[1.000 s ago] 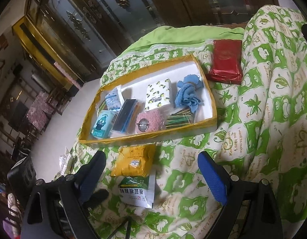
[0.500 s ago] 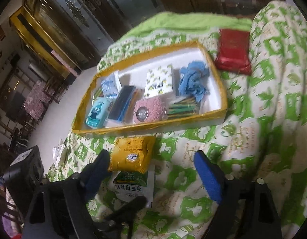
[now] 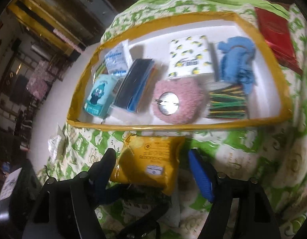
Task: Organize soft objects
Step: 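Grasp the green-and-white packet with the left tool while the right tool grasps the yellow cracker pack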
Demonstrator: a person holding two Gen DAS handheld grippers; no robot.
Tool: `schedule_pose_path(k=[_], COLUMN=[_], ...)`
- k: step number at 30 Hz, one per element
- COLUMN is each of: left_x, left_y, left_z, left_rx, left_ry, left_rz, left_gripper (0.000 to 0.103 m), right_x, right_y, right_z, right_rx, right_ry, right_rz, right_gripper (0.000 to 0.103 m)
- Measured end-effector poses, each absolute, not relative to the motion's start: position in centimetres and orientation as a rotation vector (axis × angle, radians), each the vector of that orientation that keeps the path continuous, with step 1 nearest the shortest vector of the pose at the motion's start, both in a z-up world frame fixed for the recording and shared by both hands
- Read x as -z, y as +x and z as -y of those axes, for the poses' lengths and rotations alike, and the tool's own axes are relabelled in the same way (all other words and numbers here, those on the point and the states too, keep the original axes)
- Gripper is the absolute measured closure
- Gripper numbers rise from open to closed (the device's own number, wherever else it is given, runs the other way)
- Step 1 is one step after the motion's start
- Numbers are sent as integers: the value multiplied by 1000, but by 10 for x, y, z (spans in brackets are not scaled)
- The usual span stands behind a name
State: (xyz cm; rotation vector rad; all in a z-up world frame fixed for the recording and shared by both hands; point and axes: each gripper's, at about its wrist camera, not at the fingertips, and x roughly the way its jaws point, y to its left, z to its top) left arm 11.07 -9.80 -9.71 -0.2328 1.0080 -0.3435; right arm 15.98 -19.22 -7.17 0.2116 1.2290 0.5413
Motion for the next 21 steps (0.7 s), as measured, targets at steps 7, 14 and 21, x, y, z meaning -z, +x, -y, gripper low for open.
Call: schedule_pose_path(k=[7,14,21], left_x=[98,99,102], left_y=[106,109,111], left_z=[88,86,88], left_rx=[342,350,347], left_ry=[-255,-254,-236], left_rz=[-1011,-1016,-1027], left_gripper=[60,59,55], right_x=[72,71,69], right_y=[156,150,139], right_z=[174,187,229], right_rx=[-512,-458,-347], right_ry=[78,63,147], right_rz=[-1198,-1197,-1197], right_gripper=[31,34,34])
